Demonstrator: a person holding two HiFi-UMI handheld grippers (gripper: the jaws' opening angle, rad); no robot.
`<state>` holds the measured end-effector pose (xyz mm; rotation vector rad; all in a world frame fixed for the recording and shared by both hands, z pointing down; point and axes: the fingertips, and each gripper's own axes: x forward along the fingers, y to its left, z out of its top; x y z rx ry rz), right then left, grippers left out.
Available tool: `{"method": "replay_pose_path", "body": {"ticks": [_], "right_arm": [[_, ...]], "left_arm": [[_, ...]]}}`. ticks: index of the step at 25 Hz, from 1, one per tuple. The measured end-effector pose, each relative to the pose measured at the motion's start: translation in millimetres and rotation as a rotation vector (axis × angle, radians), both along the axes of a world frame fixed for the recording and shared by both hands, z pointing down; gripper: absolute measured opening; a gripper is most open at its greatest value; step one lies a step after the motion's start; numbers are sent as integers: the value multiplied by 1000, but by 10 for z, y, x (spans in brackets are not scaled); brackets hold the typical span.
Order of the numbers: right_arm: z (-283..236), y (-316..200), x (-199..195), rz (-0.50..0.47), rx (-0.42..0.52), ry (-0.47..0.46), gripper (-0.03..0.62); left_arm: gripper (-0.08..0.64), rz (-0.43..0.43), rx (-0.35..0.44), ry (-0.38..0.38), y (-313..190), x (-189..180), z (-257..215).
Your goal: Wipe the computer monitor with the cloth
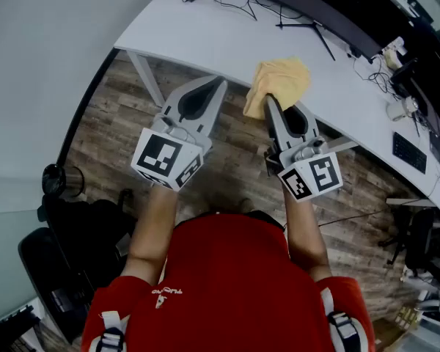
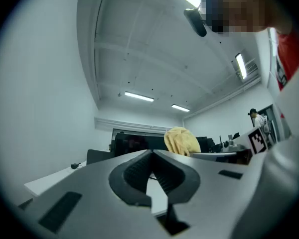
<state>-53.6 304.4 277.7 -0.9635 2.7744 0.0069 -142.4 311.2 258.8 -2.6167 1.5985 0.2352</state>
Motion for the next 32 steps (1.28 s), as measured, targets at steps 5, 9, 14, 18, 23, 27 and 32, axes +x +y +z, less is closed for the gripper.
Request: {"method": "replay_pose_path", "body": {"ticks": [5,9,14,18,23,27,32], "right_arm": [[41,-36,-229,-2,-35,-33,64],[45,-89,-285,23,-37,-15,64],[14,-367,-275,43,-32,20,66],[-11,-791,-252,51,-14,38,66],[-91,-1629,-174,59,8,54,66],[-214,-2401,-94,78,29,74,66],[-451,-3287,31,78,71,109,66]], "left_arm": [[11,20,8,2,-41,-216,101],[11,30,4,5,-77,-366,137],[11,28,-17,23,-286,-487,173],[11,22,-26,2,-610,-484,220],[11,-3,-56,-16,-1297,-475,290],[11,-18,-57,-37,-1992,-445,235],[11,-39,-34,-84,-2877,-264,92]]}}
